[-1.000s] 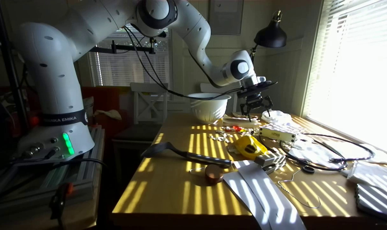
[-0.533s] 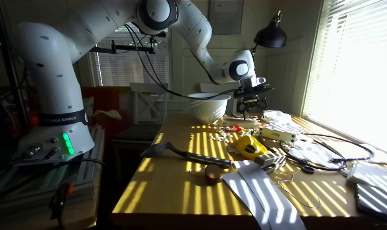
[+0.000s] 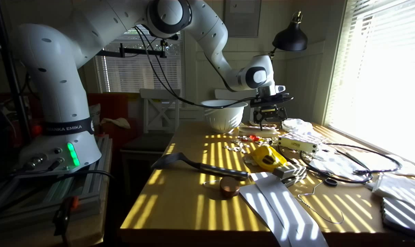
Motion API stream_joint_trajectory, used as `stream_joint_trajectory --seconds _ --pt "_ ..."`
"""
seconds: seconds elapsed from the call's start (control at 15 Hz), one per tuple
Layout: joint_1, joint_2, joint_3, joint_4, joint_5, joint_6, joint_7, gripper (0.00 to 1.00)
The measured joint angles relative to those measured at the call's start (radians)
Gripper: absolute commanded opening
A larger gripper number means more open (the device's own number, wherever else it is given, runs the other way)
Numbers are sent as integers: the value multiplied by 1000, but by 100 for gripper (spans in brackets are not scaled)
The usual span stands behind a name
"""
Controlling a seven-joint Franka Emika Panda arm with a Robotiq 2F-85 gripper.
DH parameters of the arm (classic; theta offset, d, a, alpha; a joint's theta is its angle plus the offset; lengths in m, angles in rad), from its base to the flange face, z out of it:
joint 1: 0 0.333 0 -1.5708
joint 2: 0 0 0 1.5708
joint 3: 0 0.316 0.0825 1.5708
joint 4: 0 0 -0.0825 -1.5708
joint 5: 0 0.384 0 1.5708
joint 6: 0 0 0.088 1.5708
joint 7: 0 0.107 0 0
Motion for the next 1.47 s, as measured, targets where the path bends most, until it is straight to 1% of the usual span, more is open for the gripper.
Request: stream_joint_trajectory --seconds 0.33,0.6,0.8,0.87,0.93,1.0,1.07,1.13,1.2,1.33,1.4,1.47 --pt "-18 11 8 3 67 -30 10 100" --pt "-32 27 9 17 111 -44 47 100" --pt "-35 45 11 35 129 -53 86 96" --pt "-35 52 11 43 134 -55 100 93" --pt "-35 59 12 51 137 -57 114 93" --pt "-35 66 13 59 141 -60 127 89" --pt "-34 72 13 67 145 -64 140 92" --pt "-34 78 13 74 149 -68 153 92" --pt "-35 83 13 80 152 -75 165 94" --pt "-35 90 13 90 154 -100 184 95" --pt "-35 91 12 92 154 -112 194 92" --pt "-35 91 12 95 154 -124 203 86"
